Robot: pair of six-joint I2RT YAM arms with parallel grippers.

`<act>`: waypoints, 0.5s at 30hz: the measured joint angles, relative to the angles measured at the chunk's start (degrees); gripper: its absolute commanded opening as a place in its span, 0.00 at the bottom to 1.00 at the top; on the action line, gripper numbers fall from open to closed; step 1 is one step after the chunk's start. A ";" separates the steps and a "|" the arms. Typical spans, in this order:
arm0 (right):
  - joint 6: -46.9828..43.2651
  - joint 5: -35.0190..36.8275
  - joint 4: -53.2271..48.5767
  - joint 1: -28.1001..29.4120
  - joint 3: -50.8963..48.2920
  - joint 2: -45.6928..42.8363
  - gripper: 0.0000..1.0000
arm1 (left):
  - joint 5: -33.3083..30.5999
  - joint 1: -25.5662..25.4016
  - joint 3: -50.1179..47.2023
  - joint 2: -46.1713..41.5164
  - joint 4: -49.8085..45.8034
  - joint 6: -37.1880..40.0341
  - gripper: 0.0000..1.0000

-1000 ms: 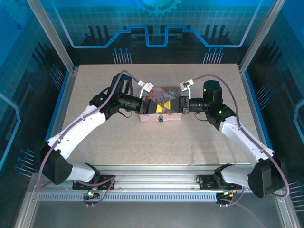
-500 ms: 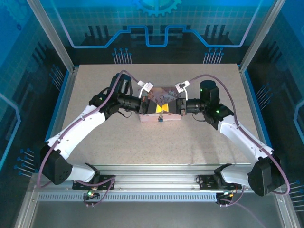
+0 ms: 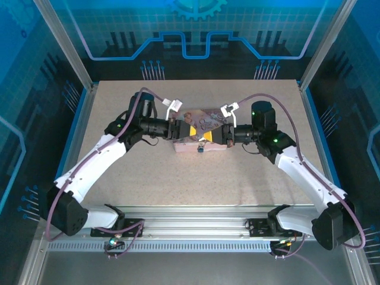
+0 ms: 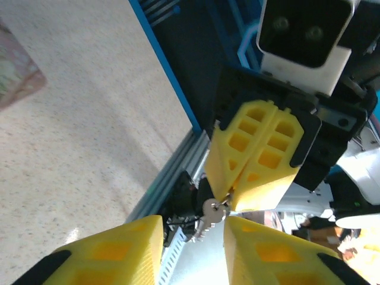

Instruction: Unlock the padlock with the key

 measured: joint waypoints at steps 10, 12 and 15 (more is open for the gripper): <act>-10.86 16.72 -8.76 3.23 0.94 -2.67 0.00 | -6.47 2.16 -4.35 -1.44 2.69 -7.06 0.64; -14.64 23.28 -10.38 5.14 1.79 -3.13 0.00 | -7.72 2.19 -5.27 -1.29 3.63 -9.40 0.67; -21.64 34.91 -10.64 8.96 2.12 -3.69 0.00 | -8.98 2.27 -6.40 -0.59 6.10 -13.31 0.67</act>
